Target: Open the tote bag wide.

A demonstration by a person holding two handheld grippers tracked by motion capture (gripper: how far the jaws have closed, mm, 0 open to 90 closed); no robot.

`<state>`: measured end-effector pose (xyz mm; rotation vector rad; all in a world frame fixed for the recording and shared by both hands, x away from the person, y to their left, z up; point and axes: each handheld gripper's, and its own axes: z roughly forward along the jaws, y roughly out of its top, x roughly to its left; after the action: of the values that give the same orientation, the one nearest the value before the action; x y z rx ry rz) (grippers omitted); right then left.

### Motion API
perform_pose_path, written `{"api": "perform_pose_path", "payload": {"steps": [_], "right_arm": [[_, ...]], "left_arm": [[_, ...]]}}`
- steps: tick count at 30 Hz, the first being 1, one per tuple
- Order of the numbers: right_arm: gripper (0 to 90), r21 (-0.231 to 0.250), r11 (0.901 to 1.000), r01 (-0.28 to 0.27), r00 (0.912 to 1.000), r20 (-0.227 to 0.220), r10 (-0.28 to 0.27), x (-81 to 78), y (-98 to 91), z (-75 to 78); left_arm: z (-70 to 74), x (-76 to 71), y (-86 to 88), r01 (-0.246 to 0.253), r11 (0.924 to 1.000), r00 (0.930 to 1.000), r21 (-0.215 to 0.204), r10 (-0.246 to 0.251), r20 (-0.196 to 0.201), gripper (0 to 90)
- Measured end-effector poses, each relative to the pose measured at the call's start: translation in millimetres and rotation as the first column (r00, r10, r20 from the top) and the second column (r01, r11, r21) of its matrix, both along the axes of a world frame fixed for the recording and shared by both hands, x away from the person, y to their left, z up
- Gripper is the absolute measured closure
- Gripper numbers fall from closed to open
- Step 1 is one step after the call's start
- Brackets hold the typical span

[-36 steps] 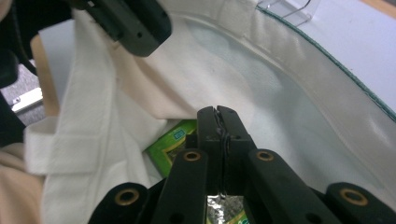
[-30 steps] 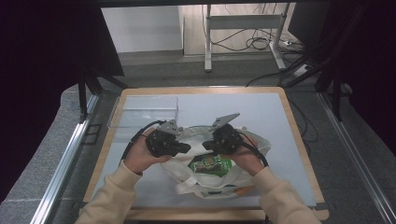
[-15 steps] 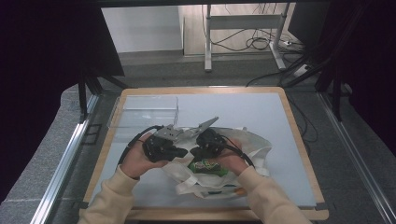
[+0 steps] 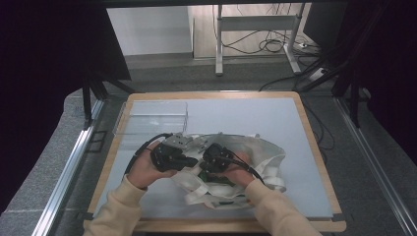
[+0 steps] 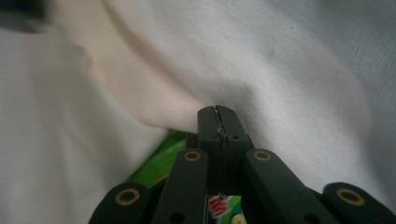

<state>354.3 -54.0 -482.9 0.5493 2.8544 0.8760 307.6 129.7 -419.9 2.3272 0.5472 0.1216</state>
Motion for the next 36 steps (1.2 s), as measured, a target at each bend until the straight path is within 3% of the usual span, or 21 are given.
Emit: {"api": "perform_pose_path", "payload": {"steps": [8,18,26,36], "right_arm": [[88.7,-0.001,0.9994,0.036,0.9992,0.015,-0.036,15.0,1.9,0.0],[88.8,0.009,0.9978,0.066,0.9973,0.030,-0.066,30.5,1.2,-0.5],[88.9,0.005,0.9930,0.118,0.9904,0.073,-0.118,41.3,5.1,-0.9],[88.9,0.034,0.9869,0.158,0.9849,0.066,-0.160,49.0,7.1,-2.1]], "left_arm": [[-2.1,-2.5,-0.5,0.016,0.9993,0.9998,0.035,-0.015,-0.016,90.0],[-9.3,-0.1,1.6,0.010,0.9992,0.9991,0.038,-0.009,-0.041,90.0],[-13.1,-1.2,1.1,0.037,0.9984,0.9972,0.044,-0.034,-0.067,90.0],[-23.2,-1.1,-0.5,0.038,0.9974,0.9954,0.061,-0.033,-0.091,90.0]]}}
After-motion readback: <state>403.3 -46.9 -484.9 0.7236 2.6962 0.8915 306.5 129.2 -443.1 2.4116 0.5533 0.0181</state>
